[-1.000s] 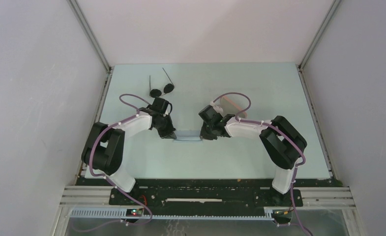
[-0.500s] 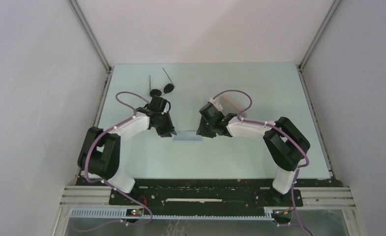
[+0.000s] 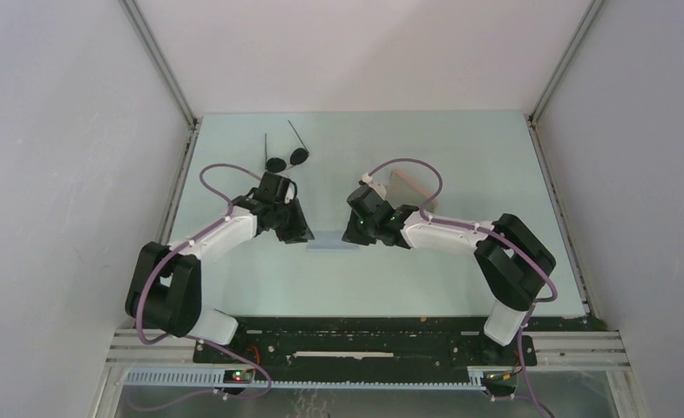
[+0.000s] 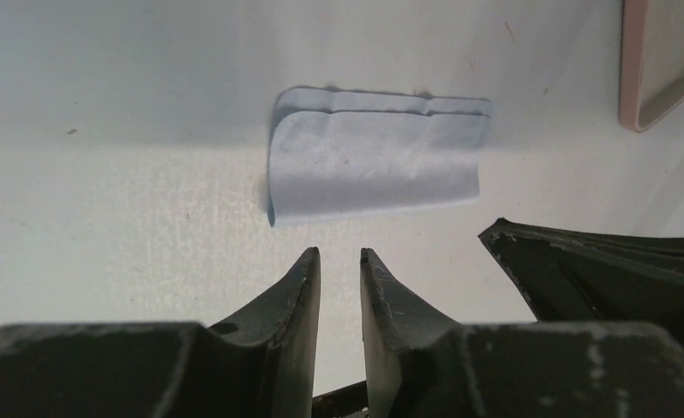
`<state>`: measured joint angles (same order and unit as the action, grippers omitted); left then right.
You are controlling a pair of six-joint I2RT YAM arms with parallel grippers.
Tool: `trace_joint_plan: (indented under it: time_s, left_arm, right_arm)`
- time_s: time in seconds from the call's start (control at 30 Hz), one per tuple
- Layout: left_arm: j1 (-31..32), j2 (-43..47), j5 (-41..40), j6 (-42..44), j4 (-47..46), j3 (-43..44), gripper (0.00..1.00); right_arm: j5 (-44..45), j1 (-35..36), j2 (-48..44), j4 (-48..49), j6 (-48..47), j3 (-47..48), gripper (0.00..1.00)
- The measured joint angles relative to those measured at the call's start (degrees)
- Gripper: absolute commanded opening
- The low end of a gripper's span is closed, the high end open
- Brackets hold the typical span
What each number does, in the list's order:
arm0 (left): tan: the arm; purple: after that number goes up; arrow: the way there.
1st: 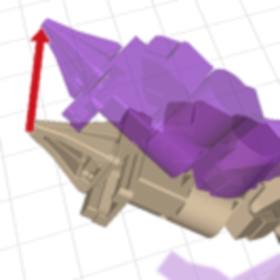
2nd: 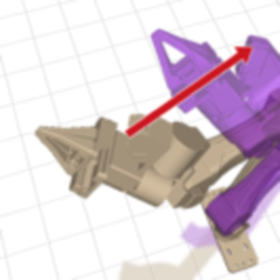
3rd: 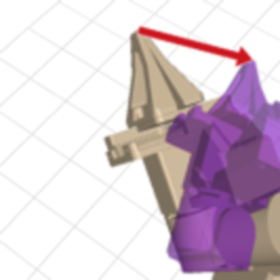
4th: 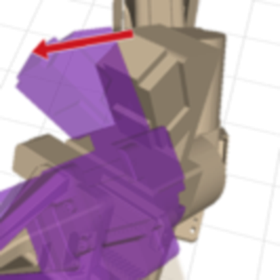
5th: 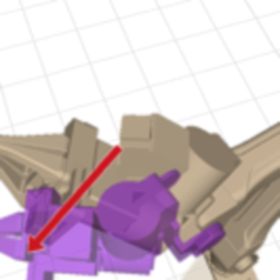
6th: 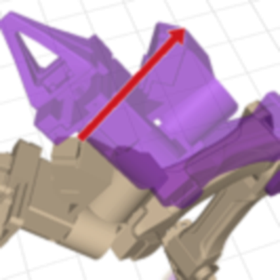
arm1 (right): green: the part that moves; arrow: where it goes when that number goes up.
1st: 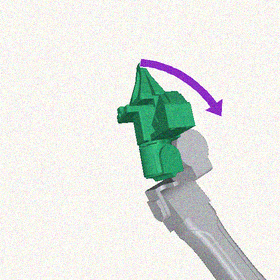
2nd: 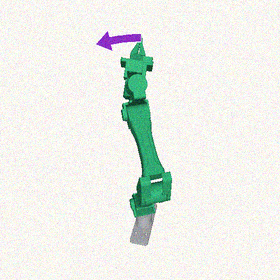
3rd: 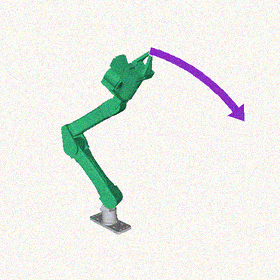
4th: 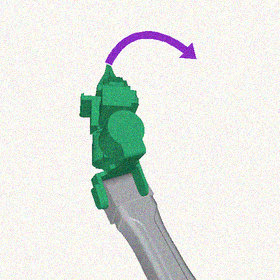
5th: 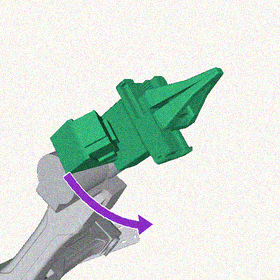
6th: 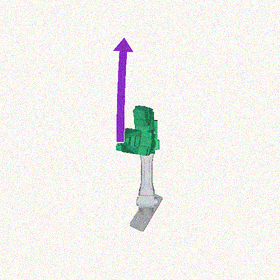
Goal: Organize the sunglasses
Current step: Fold the glasses cleaning cloth at the center of the board.
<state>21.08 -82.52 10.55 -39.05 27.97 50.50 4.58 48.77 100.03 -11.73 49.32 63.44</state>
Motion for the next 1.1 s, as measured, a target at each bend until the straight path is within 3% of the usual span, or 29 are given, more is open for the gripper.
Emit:
trace_joint_plan:
  time_s: [0.4,0.87,1.1]
  left_arm:
    - [0.4,-7.8,9.8,0.1,-4.8,-0.1,0.27]
    - [0.4,-11.8,4.9,0.9,-4.6,-0.2,0.27]
    - [0.5,-4.2,-1.7,1.6,-2.1,-0.2,0.46]
  right_arm:
    - [-5.4,-1.5,3.7,0.0,0.0,0.0,0.02]
    - [-4.8,-2.5,6.9,-0.8,-1.0,-0.1,0.04]
    - [-2.3,-3.5,1.0,-3.2,-2.6,-0.4,0.35]
